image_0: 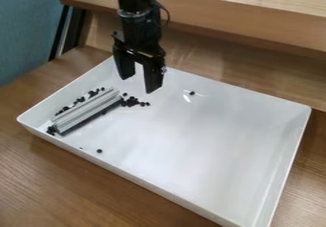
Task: Sweep into pile
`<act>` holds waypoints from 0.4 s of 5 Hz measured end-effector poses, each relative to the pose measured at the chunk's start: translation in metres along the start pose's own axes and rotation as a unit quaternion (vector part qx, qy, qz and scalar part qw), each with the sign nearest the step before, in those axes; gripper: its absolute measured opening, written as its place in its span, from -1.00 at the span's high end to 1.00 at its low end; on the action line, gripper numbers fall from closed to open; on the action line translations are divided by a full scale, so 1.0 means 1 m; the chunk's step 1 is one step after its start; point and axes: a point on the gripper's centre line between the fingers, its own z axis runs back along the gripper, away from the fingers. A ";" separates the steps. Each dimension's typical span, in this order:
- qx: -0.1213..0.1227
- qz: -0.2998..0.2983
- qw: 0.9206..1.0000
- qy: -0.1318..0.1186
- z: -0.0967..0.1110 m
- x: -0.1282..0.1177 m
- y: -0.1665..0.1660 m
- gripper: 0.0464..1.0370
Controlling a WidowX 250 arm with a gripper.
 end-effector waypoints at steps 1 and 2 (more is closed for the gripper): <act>-0.012 -0.028 1.000 -0.006 0.000 0.009 -0.023 -0.93; -0.015 -0.047 0.999 -0.008 0.000 0.013 -0.038 -0.93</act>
